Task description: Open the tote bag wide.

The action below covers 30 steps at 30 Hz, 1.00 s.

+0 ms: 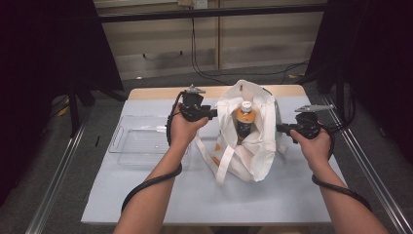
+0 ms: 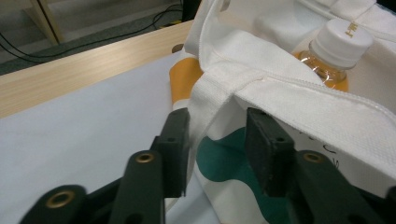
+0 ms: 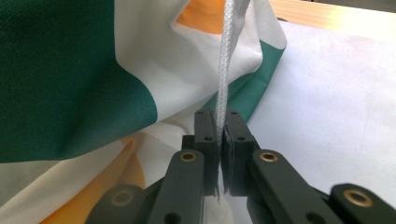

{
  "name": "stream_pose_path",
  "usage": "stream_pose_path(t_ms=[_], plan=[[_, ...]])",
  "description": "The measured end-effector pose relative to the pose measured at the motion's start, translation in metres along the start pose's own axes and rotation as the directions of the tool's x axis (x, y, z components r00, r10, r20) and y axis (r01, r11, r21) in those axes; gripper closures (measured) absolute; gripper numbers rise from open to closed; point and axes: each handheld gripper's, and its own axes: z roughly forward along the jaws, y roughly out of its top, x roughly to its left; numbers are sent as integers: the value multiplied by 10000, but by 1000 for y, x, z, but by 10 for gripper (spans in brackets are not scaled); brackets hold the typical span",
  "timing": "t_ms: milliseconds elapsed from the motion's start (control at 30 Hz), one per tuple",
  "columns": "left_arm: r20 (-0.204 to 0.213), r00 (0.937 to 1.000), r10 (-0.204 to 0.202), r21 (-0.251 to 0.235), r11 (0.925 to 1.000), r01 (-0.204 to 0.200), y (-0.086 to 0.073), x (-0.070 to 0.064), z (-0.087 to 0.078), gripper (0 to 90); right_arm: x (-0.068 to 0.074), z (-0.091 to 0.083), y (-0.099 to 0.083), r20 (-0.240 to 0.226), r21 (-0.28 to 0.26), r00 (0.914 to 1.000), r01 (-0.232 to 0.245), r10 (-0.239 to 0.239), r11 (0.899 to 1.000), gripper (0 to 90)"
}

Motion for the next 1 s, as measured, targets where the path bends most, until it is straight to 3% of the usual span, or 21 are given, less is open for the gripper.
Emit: stream_pose_path(t_ms=[100, 133, 167, 267, 333, 367, 667, 700, 800, 833, 867, 1000], plan=[[-12, 9999, 116, 138, 9998, -115, 0, 1, 2, 733, 0, 1, 0, -27, -7, 10000, 0, 0, 10000, 866], [78, 10000, -22, -74, 10000, 22, 0, 0, 4, 733, 0, 1, 0, -25, 4, 10000, -21, 21, 10000, 866], [103, 9999, -106, 107, 9999, 105, 0, 1, 4, 810, 0, 1, 0, -18, 10, 10000, -13, 13, 10000, 867], [125, 9999, -119, 237, 9997, 116, 0, 2, 5, 869, 0, 2, 0, -32, 28, 10000, -53, 53, 10000, 867], [103, 9996, -251, 272, 9993, 248, 1, 1, 5, 880, 0, 3, 0, -53, 38, 10000, -62, 62, 10000, 867], [28, 10000, -89, 473, 9988, 87, 1, 3, 5, 884, 0, 3, 0, -39, 50, 10000, -51, 51, 10000, 868], [-10, 9987, -510, 576, 9970, 509, -11, 12, 5, 885, -6, 3, -8, 43, 105, 9997, -250, 249, 9996, 879], [-69, 9968, -800, 459, 9957, 803, -14, 12, 8, 885, -7, 5, -11, 17, 79, 9995, -306, 306, 9995, 880], [-102, 9979, -647, 753, 9950, 652, -18, 15, 9, 885, -9, 7, -15, 6, 150, 9993, -385, 385, 9991, 881], [-157, 9956, -925, 627, 9937, 934, -19, 14, 10, 885, -9, 8, -16, -10, 160, 9992, -410, 411, 9990, 882], [-111, 9975, -702, 793, 9943, 709, -19, 16, 10, 885, -10, 9, -18, -5, 200, 9992, -403, 404, 9990, 882], [-107, 9956, -928, 713, 9931, 934, -21, 14, 13, 885, -14, 11, -23, 45, 312, 9987, -513, 511, 9982, 883]])
